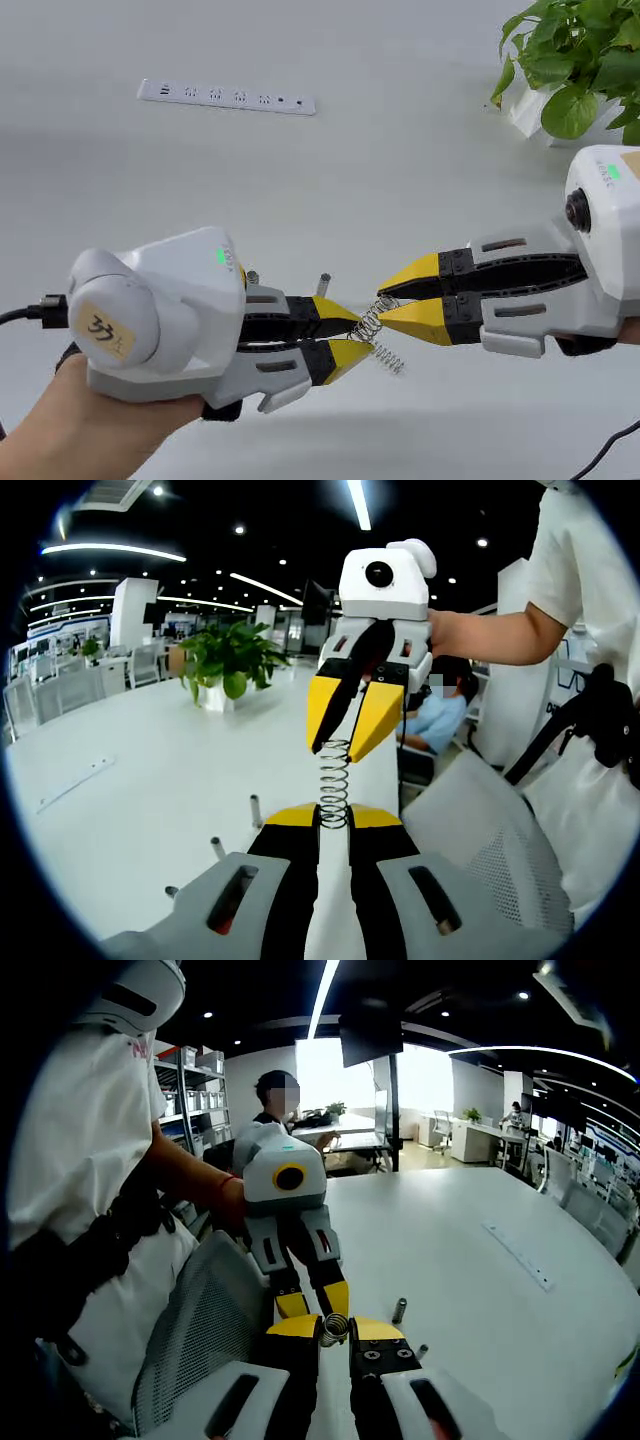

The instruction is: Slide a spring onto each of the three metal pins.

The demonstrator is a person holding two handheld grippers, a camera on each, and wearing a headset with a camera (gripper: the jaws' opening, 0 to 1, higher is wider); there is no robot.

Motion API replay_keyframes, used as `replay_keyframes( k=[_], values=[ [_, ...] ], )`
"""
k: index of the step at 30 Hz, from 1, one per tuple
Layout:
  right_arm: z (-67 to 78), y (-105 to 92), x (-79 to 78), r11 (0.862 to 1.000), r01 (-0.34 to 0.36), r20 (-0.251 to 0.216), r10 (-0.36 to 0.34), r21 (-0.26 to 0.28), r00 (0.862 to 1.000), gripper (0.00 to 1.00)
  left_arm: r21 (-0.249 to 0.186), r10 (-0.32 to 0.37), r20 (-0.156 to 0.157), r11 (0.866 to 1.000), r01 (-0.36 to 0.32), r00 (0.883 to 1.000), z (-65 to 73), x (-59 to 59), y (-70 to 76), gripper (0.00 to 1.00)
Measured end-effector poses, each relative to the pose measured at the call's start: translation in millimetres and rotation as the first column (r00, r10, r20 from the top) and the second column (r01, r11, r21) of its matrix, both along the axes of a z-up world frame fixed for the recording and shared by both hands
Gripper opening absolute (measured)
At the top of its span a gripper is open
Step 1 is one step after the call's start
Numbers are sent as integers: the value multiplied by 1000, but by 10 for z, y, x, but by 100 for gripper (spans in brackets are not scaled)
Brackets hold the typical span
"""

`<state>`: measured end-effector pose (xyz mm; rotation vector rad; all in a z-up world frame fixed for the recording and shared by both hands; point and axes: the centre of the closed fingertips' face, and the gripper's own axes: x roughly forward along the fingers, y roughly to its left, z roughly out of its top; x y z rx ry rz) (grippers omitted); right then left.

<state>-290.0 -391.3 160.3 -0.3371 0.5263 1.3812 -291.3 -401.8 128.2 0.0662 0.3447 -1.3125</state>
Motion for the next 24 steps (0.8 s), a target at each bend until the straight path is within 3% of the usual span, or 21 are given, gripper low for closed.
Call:
replay_keyframes(
  k=[7,15,20,24],
  values=[
    [5,22,-22,999,-24,6,25,-24,1000,7,-4,-2,-1,1000,2,1000,1,-14,3,7],
    [7,39,-45,998,-44,-19,43,-45,999,7,-12,-5,0,1000,5,1000,-4,-32,12,6],
    [17,19,-33,994,-70,-39,67,-85,997,16,-16,-5,1,1000,5,1000,3,-29,14,6],
    [-4,4,-22,980,-132,-41,128,-149,991,18,-20,-4,3,1000,4,1000,6,-19,9,6]
  ],
)
